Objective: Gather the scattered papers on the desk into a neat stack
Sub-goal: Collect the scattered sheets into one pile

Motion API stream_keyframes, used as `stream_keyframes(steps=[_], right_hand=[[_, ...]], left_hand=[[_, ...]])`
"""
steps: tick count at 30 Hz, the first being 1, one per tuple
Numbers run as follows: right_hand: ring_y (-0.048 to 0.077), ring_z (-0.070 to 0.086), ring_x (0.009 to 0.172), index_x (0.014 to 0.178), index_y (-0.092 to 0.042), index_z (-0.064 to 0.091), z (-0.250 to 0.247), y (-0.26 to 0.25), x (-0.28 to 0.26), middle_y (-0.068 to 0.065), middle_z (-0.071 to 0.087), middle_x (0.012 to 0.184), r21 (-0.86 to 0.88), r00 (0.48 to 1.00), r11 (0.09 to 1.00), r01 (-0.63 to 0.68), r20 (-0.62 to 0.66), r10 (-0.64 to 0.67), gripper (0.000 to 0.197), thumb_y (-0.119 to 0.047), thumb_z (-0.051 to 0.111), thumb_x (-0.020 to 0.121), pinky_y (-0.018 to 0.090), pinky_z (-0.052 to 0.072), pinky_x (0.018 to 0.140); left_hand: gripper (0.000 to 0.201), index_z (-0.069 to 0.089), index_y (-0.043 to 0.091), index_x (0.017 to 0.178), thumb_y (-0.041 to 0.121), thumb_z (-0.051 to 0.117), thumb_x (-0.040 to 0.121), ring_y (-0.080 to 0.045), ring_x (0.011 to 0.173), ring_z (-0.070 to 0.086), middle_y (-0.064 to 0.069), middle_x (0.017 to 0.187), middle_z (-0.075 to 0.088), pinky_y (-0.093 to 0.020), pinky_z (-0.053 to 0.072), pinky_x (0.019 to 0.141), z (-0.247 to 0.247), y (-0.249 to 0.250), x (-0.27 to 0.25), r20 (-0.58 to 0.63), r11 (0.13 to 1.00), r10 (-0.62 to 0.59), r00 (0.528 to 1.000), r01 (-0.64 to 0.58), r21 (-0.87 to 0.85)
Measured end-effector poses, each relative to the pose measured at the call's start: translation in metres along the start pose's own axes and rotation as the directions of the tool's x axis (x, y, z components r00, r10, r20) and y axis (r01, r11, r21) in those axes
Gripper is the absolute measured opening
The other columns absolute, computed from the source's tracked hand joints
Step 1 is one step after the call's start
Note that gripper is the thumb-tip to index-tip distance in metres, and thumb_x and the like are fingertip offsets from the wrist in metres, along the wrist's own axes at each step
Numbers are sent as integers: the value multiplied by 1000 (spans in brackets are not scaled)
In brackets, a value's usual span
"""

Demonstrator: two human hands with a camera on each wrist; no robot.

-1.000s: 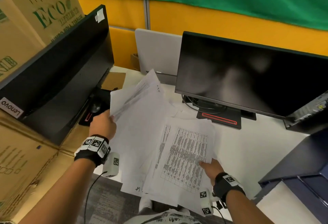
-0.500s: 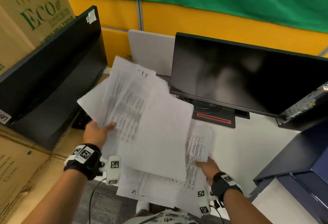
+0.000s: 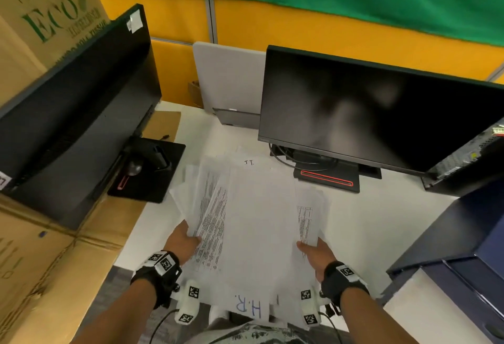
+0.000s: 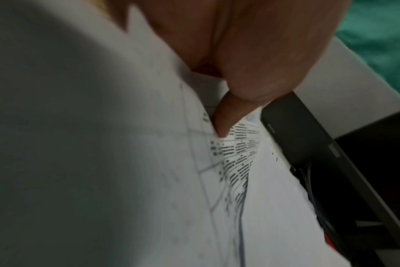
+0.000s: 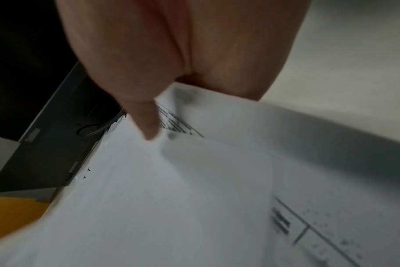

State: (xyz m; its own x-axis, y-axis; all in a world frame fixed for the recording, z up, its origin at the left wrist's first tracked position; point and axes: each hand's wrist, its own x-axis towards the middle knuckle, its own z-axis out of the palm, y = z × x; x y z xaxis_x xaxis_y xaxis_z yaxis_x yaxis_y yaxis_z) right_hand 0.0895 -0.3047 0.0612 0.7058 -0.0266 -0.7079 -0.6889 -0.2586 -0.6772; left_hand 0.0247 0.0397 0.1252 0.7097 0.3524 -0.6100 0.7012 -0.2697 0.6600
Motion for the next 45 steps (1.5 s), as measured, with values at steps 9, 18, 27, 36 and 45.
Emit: stream_keyframes(steps=[9,18,27,36,45], right_hand=[[30,62,104,119,-11,59,0,-3,-7,11,67,111,-169,999,984,49,31,-44,48,3,64,74,48,49,98],[27,60,108,119,-26,55,-3,-3,-14,3,65,113,44,999,999,27,33,-28,39,-5,54,86,50,45,102],[29,51,124,142,-16,41,-2,-6,-16,7,53,138,-97,998,994,59,-27,-62,48,-19,51,95,48,38,110],[29,51,123,142,-17,40,-1,-11,-17,6,54,137,-104,999,994,34,-18,-36,48,-19,51,95,46,38,109],[25,58,113,135,-19,44,1,-7,-13,3,60,126,44,999,999,7,48,-9,72,-30,80,73,45,47,102]], left_hand=[[46,50,17,130,22,66,86,-29,111,62,-6,126,63,-50,46,100,-4,2,2,77,993,11,997,-2,-115],[44,30,8,138,4,39,96,-42,102,59,-26,120,57,-42,48,81,9,16,7,-226,997,-29,974,45,67],[62,28,5,148,39,45,99,-32,138,37,-15,153,35,-38,30,112,20,19,3,-35,981,-86,996,91,170],[73,18,31,151,3,42,88,-32,120,53,-7,141,49,-38,43,99,18,29,3,69,985,71,995,-81,154],[81,0,15,154,10,55,94,-3,93,54,-7,160,18,1,43,68,57,41,-2,285,983,49,957,-97,157]])
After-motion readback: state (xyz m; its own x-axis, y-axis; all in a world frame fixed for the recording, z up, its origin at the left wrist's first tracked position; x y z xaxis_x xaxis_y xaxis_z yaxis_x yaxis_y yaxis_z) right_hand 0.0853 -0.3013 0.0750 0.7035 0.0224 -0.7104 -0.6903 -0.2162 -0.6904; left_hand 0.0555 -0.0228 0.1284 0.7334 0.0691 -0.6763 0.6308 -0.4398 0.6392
